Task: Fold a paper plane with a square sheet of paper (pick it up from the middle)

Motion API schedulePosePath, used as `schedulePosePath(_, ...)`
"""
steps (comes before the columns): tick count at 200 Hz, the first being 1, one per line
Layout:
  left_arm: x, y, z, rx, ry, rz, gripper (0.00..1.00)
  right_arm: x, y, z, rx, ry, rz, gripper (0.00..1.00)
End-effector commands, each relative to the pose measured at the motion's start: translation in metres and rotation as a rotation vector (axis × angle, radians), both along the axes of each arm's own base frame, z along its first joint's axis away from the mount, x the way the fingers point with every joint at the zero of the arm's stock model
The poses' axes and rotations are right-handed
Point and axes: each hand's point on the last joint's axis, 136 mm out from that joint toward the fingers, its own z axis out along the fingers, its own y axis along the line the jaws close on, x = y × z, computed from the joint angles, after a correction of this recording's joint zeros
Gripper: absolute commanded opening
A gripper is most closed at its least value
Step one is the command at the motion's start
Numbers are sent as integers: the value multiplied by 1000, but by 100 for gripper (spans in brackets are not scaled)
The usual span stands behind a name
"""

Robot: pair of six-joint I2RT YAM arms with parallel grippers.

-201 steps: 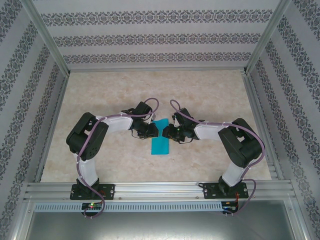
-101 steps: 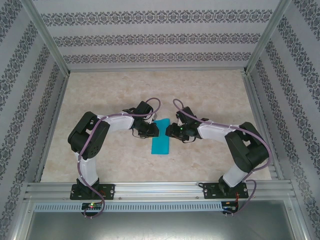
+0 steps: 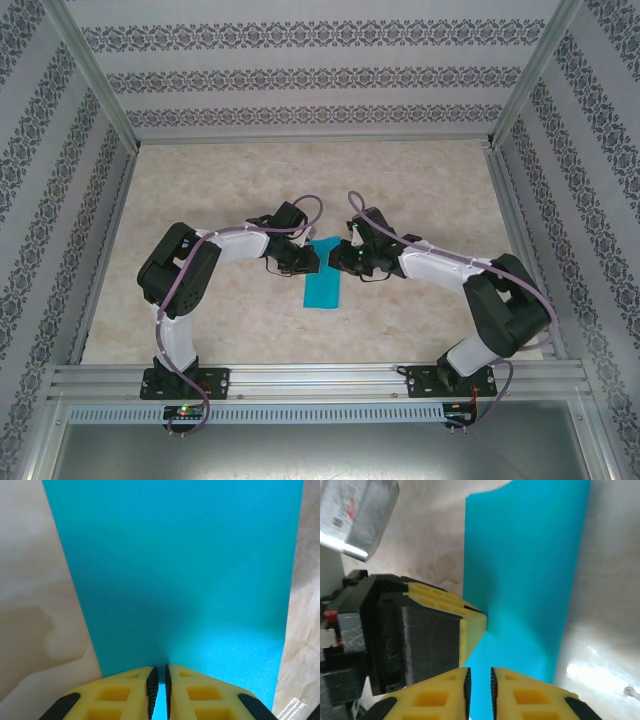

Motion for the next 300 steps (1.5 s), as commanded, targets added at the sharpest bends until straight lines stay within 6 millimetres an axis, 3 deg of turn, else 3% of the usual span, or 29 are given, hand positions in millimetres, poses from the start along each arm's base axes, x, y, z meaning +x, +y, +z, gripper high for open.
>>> schedulePosePath(1, -33, 33, -58, 204, 109, -16, 20, 5, 9, -6, 19, 29, 5, 18)
schedulePosePath(45, -36, 34, -58, 202, 113, -21, 20, 9, 4, -32, -41, 59, 12, 17)
schedulePosePath(145, -34, 34, -60, 215, 115, -30, 20, 2, -38, -73, -220, 103, -8, 16)
schedulePosePath(172, -35, 35, -62, 220, 118, -35, 20, 1, -39, -66, -208, 98, -4, 16)
schedulePosePath(205, -36, 35, -62, 219, 121, -37, 20, 11, -17, -31, -98, 46, 10, 14)
schedulePosePath(225, -35, 34, -62, 221, 120, -37, 20, 19, -6, -22, -63, 27, 15, 14)
schedulePosePath(264, -35, 35, -61, 224, 120, -37, 20, 30, -2, -35, -70, 44, 20, 11)
schedulePosePath(300, -37, 39, -62, 239, 118, -42, 20, 33, -14, -54, -112, 63, 8, 10)
